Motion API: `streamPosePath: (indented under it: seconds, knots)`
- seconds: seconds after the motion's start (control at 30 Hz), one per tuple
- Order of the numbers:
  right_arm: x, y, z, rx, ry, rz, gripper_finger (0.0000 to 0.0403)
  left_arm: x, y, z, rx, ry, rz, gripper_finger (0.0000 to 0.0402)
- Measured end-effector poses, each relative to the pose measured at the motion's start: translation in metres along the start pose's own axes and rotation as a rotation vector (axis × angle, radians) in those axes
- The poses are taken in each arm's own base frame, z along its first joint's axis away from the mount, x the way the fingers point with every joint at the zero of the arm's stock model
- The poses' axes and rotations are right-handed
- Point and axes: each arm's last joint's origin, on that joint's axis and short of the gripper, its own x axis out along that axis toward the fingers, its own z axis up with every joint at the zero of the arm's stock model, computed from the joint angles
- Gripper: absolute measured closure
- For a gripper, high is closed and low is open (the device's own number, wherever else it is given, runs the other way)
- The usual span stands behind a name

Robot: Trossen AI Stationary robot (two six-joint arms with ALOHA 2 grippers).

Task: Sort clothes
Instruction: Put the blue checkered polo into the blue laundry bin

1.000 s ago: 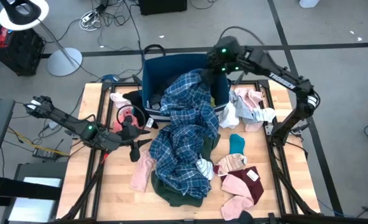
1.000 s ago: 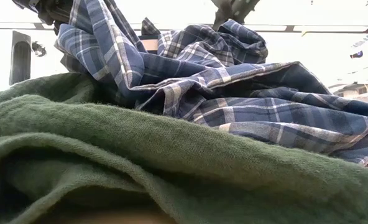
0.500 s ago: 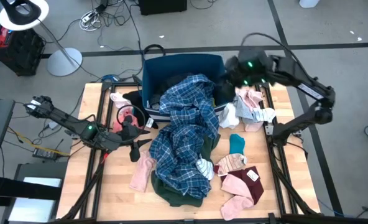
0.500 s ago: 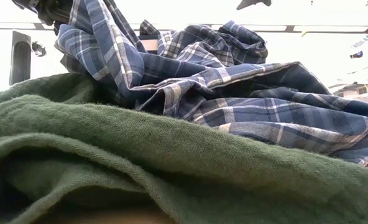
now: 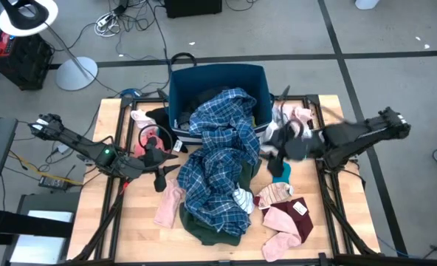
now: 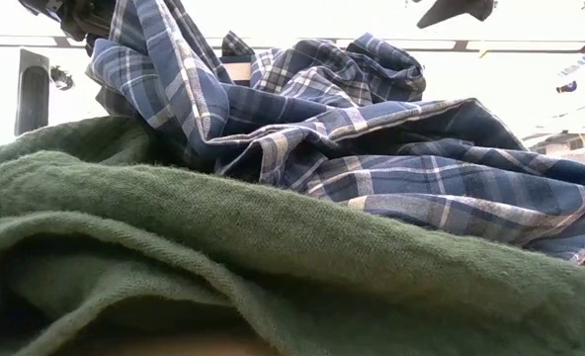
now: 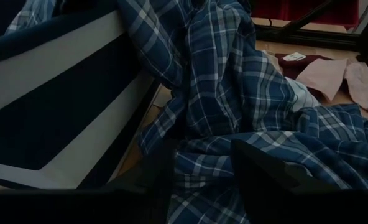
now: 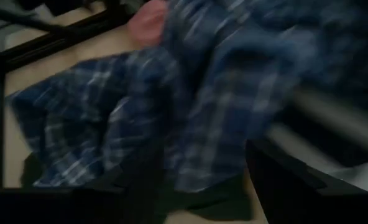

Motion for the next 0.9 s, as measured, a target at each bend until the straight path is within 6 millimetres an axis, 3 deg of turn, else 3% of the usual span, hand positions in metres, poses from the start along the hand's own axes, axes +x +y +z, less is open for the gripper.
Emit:
streamPosePath:
  seconds: [0.2,0.37,0.6,0.9]
  knots:
    - [0.044,0.024,-0.047,0.002,-0.026,0.076,0.0175,0.0,0.0,0.0,0.0,-0.002,0.004,0.0239]
    - [0.085,0.027,-0.071,0.012,-0.039,0.055,0.0175,0.0,0.0,0.001,-0.004,-0.009,0.009,0.0239]
    - [0.147,0.022,-0.071,0.064,-0.117,0.035,0.0175,0.0,0.0,0.001,-0.01,-0.016,0.007,0.0239]
    - [0.213,0.02,-0.064,0.117,-0.146,0.345,0.0191,0.0,0.0,0.001,-0.01,-0.016,0.007,0.0239]
